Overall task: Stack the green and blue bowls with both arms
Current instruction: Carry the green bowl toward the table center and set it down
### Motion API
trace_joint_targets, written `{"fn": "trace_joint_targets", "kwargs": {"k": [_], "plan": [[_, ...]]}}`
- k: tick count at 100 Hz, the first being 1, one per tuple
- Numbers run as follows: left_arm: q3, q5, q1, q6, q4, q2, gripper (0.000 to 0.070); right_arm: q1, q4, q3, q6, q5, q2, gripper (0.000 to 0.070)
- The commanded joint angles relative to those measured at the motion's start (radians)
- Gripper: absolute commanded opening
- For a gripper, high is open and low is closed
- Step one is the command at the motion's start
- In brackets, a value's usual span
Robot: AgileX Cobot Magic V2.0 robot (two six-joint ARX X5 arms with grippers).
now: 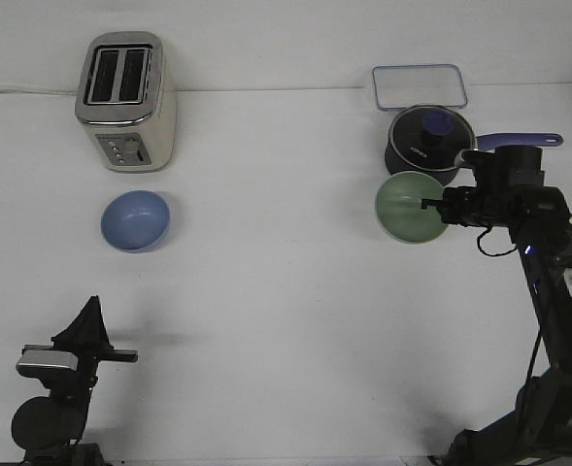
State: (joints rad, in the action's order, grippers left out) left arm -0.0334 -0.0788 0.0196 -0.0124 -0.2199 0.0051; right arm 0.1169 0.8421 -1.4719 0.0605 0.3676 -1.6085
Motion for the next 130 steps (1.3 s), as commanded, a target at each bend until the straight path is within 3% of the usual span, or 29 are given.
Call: {"fn": "trace_joint_targets", "kwargs": {"k": [1,27,62,77,109,130], "plan": [[0.019,0.0,0.002,0.001,-0.011,-0.002,0.0013,-0.042,0.015,-0.021,0.018,0.028,0.001,0.0],[0.019,0.0,0.002,0.001,-0.01,-0.002,0.0013,-0.291,0.039,0.001,0.02,0.014,0.008,0.0],[0.019,0.0,0.002,0.001,-0.01,-0.002,0.0013,-0.555,-0.162,0.193,0.133,-0.032,0.003,0.0],[0.019,0.0,0.002,0.001,-0.01,-0.002,0.0013,-0.601,-0.213,0.27,0.174,-0.039,0.003,0.0],[0.019,0.0,0.002,0.001,-0.01,-0.002,0.0013,-0.629,-0.241,0.341,0.203,-0.138,0.001,0.0],[0.019,0.0,0.002,0.001,-0.01,-0.002,0.0013,-0.628,-0.261,0.341,0.205,-0.139,-0.018,0.0]]}}
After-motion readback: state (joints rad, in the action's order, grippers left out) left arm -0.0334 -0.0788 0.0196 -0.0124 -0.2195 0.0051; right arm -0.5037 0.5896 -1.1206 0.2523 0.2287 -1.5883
